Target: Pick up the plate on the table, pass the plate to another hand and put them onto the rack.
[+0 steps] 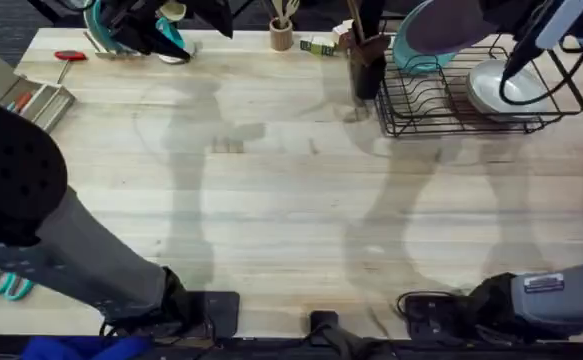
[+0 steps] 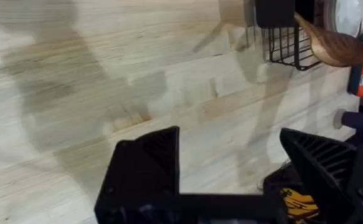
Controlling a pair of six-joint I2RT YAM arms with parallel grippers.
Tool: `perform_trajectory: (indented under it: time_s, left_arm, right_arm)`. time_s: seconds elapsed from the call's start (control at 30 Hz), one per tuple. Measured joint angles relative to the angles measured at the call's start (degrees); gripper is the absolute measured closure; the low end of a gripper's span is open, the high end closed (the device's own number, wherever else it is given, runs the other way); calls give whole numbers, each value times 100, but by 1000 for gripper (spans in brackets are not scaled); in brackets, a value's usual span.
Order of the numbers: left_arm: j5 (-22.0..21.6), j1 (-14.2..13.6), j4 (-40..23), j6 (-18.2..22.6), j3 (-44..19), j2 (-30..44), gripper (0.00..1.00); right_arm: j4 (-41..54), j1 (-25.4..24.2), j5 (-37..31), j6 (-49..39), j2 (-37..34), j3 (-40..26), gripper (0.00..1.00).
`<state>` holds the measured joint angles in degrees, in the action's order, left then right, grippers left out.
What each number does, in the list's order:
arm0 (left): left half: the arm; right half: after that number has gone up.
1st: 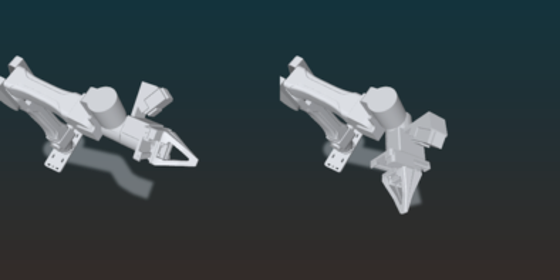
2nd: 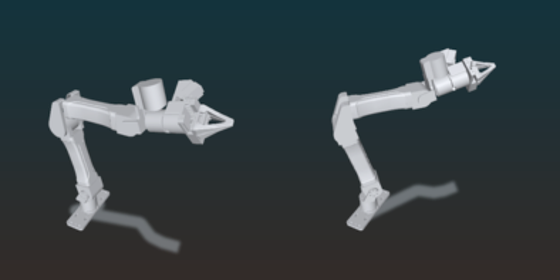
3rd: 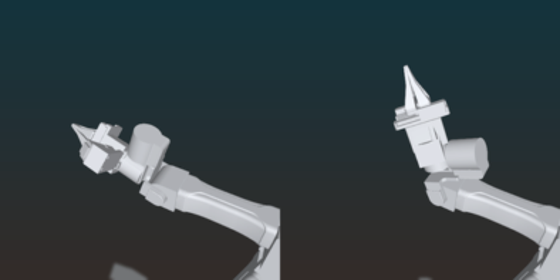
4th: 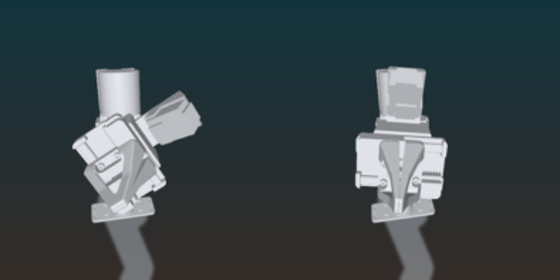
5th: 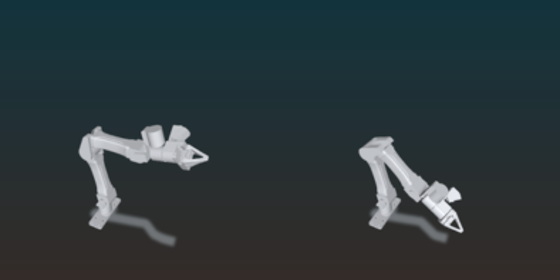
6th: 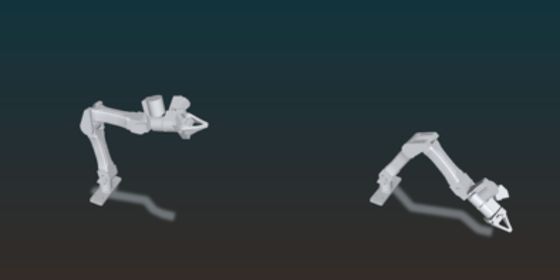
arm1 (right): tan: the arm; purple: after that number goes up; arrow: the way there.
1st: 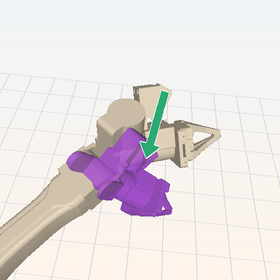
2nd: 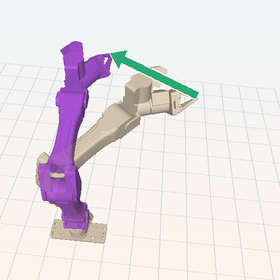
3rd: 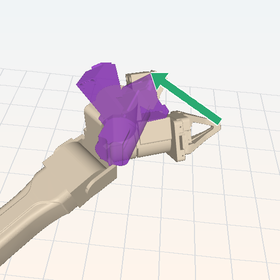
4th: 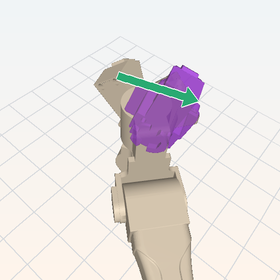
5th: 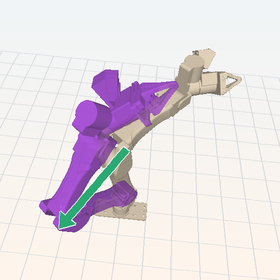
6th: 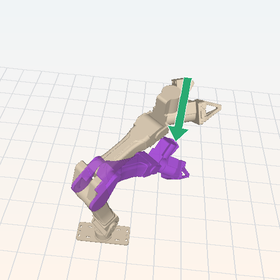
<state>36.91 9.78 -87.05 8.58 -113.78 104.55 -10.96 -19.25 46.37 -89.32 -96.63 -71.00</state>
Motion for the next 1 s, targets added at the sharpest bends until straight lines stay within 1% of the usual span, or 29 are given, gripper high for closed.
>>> perform_trajectory:
  time_s: [0.23, 0.5, 1.0]
  left_arm:
    - [-2, 0, -68, -7, 0, 0, 7]
    - [0, 0, -66, -109, 0, 0, 7]
    - [0, 0, -67, -129, 0, 0, 7]
  right_arm:
    - [-187, 0, -2, -77, -271, 0, 974]
    - [-215, 0, -2, -97, -438, 0, 973]
    - [-190, 0, -21, -3, -863, 0, 973]
